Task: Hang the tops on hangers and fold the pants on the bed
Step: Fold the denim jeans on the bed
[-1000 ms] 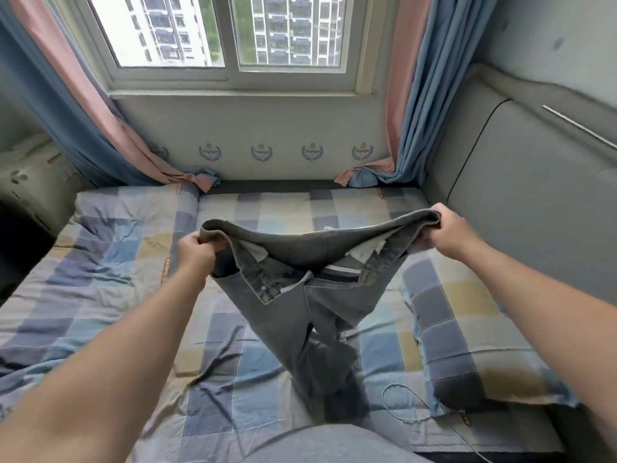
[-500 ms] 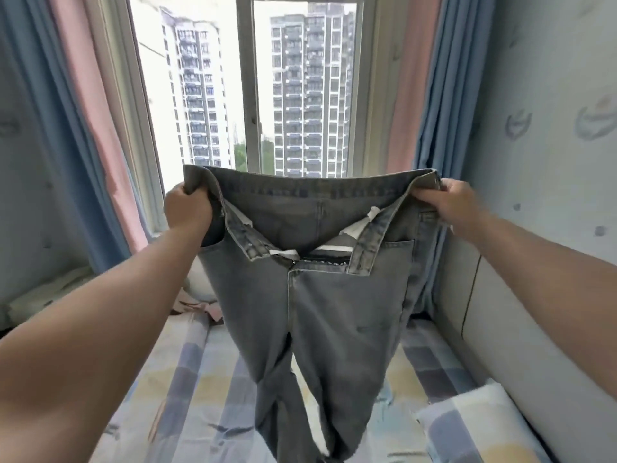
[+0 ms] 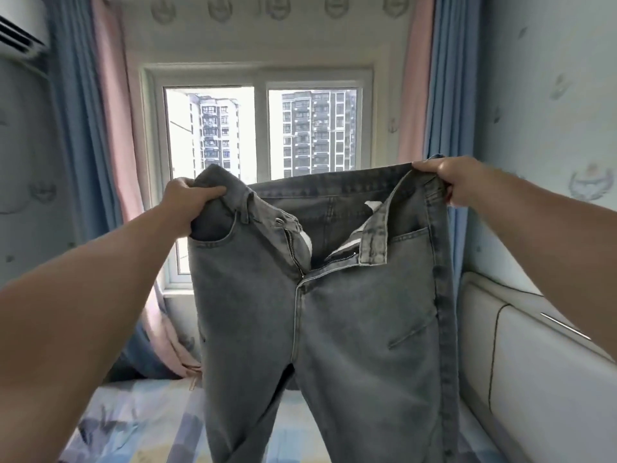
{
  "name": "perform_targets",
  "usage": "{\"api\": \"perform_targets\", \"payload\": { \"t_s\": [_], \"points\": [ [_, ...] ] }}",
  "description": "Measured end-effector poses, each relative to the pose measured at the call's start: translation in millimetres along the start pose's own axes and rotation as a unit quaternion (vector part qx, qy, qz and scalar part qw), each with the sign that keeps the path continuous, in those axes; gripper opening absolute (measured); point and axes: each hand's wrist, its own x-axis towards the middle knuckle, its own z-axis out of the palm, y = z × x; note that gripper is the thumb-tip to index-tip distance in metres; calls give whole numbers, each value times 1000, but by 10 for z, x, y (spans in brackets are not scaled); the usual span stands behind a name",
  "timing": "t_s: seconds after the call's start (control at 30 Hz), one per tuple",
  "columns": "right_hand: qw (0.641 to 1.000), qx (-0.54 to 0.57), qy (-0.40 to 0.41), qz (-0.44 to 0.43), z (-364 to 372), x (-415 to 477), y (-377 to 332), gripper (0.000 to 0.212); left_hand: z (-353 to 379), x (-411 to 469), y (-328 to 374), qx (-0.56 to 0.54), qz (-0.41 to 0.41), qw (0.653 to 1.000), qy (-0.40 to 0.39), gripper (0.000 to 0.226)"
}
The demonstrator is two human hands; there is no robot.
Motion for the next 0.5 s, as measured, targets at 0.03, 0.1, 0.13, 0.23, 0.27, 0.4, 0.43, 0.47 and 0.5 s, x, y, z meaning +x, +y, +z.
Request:
{"api": "perform_targets", "payload": {
  "t_s": [0.03, 0.1, 0.13, 0.23, 0.27, 0.4, 0.43, 0.47, 0.5],
  "points": [
    [1000, -3, 3, 16, -1, -10, -49, 14, -28, 19, 6, 14, -6, 1000, -18, 36],
    [999, -19, 12, 36, -17, -40, -122, 16, -60, 59, 4, 54, -21, 998, -26, 37],
    [998, -30, 16, 45, -25, -54, -140, 19, -64, 84, -1, 80, -27, 996, -13, 41],
    [995, -57, 21, 75, -3, -76, -122, 25, -6, 116, 16, 164, -22, 986, 31, 48],
    [994, -61, 24, 81, 20, -77, -105, 24, 29, 111, 30, 194, -20, 980, 37, 50],
    [993, -29, 30, 115, 123, -59, -38, 18, 166, 47, 110, 201, -87, 974, 61, 32],
    [992, -11, 25, 124, 152, -43, -20, 21, 184, 44, 123, 167, -116, 977, 58, 27],
    [991, 6, 21, 129, 183, -24, 0, 23, 209, 34, 128, 118, -148, 980, 53, 26],
    [991, 24, 15, 131, 218, -13, 20, 25, 232, 16, 132, 69, -180, 980, 46, 27]
  ]
}}
